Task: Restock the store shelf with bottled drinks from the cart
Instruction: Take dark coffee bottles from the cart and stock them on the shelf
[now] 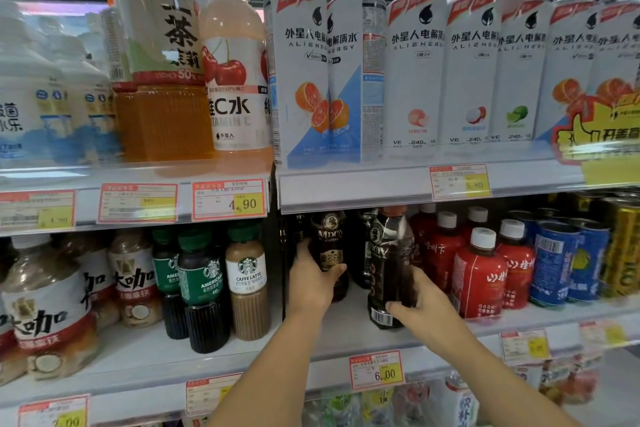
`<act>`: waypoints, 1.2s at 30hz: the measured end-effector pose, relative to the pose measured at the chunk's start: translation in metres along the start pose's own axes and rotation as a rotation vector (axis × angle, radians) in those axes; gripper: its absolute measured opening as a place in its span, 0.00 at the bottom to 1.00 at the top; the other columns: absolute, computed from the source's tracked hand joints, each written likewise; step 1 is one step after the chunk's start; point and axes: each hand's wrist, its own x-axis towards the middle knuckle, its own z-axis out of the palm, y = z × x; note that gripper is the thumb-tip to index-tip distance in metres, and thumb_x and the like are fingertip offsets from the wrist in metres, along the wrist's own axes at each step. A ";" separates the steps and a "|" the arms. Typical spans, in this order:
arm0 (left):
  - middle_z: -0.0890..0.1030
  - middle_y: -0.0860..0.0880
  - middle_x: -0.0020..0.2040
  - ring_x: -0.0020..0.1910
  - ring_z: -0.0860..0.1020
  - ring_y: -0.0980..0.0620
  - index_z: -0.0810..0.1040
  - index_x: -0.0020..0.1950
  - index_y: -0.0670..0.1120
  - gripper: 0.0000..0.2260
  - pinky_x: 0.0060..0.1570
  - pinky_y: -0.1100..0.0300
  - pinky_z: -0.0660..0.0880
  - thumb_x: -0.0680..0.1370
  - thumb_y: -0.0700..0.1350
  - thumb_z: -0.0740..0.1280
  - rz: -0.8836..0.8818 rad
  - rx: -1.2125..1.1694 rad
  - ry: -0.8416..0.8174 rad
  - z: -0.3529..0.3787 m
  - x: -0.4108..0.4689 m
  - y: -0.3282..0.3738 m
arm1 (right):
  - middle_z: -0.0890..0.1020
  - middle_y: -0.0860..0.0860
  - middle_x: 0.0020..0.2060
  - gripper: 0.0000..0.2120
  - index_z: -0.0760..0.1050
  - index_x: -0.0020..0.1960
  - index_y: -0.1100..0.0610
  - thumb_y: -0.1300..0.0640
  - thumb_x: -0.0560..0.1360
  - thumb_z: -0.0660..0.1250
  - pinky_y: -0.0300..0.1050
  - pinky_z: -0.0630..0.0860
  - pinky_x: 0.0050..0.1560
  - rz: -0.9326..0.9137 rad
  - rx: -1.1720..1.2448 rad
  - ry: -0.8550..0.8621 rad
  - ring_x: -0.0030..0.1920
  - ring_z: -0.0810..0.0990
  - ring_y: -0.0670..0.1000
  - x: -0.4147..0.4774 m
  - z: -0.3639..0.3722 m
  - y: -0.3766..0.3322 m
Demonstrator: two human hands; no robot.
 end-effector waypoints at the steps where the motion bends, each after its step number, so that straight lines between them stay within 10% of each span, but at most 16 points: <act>1: 0.75 0.43 0.64 0.63 0.74 0.45 0.65 0.70 0.45 0.32 0.60 0.54 0.71 0.70 0.43 0.74 0.004 -0.001 0.007 0.003 0.004 0.000 | 0.80 0.44 0.50 0.21 0.67 0.57 0.44 0.60 0.70 0.70 0.44 0.74 0.57 0.002 0.003 -0.012 0.54 0.78 0.46 0.001 -0.001 0.000; 12: 0.64 0.40 0.69 0.66 0.69 0.43 0.60 0.73 0.44 0.34 0.62 0.56 0.67 0.72 0.44 0.73 0.056 0.060 -0.004 0.012 0.012 0.007 | 0.73 0.48 0.52 0.28 0.69 0.60 0.51 0.46 0.65 0.75 0.44 0.72 0.54 -0.024 -0.187 0.111 0.54 0.74 0.48 0.004 0.009 -0.002; 20: 0.74 0.64 0.53 0.48 0.73 0.74 0.71 0.60 0.58 0.11 0.41 0.80 0.67 0.78 0.50 0.64 0.162 -0.111 -0.228 -0.012 -0.078 0.001 | 0.77 0.42 0.44 0.21 0.66 0.57 0.47 0.56 0.70 0.71 0.33 0.71 0.40 -0.103 -0.111 0.153 0.47 0.78 0.45 -0.014 0.023 -0.005; 24: 0.72 0.58 0.64 0.61 0.73 0.62 0.65 0.71 0.53 0.21 0.59 0.64 0.72 0.78 0.50 0.63 0.118 -0.132 -0.272 -0.017 -0.091 0.004 | 0.77 0.48 0.52 0.28 0.65 0.58 0.51 0.53 0.65 0.76 0.50 0.75 0.51 -0.110 -0.089 0.189 0.52 0.76 0.49 -0.025 0.041 -0.010; 29: 0.75 0.62 0.56 0.57 0.73 0.63 0.66 0.67 0.54 0.20 0.52 0.74 0.69 0.76 0.48 0.66 0.127 -0.043 -0.166 -0.032 -0.079 0.000 | 0.73 0.34 0.50 0.22 0.63 0.58 0.43 0.56 0.71 0.70 0.24 0.69 0.46 -0.171 -0.044 -0.042 0.51 0.73 0.34 -0.030 0.051 -0.018; 36: 0.71 0.48 0.63 0.61 0.72 0.51 0.64 0.69 0.45 0.30 0.54 0.63 0.69 0.71 0.49 0.73 0.040 0.052 0.081 -0.029 -0.062 -0.007 | 0.74 0.40 0.62 0.23 0.67 0.65 0.45 0.54 0.73 0.68 0.34 0.67 0.62 -0.220 -0.244 -0.198 0.64 0.69 0.41 -0.021 0.039 -0.013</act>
